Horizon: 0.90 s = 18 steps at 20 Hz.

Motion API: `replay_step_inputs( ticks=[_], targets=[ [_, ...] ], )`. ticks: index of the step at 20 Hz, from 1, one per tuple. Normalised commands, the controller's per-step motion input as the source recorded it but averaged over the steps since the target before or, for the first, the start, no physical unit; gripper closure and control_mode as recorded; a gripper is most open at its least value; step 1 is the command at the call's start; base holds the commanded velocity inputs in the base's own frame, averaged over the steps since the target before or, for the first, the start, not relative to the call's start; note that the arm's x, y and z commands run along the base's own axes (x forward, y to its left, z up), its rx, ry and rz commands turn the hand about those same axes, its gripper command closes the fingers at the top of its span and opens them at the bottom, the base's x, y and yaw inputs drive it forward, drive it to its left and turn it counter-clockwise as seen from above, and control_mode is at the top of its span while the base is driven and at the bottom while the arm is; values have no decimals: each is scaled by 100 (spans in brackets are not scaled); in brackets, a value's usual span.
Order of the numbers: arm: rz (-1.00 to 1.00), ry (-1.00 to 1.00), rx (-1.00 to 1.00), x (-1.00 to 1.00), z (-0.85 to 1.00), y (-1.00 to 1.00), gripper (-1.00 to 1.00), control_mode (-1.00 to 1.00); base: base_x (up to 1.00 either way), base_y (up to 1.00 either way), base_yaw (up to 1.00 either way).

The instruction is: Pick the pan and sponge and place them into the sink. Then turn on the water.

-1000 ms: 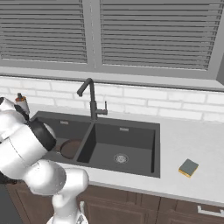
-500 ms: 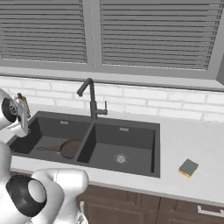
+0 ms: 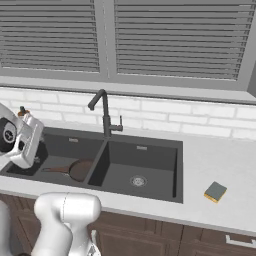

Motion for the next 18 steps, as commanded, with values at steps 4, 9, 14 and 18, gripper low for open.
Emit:
replay_step_inputs(
  ticks=[4,9,14,18],
  targets=[
    [-38,-19,11,-48,0,-86,-100,-100,0,0,0],
    [-41,-22,14,-39,0,-79,-100,-100,0,0,0],
    [-48,-16,17,-25,1,-70,-100,-100,0,0,0],
    [-49,-12,19,-24,1,-76,-100,-100,0,0,0]
  ],
)
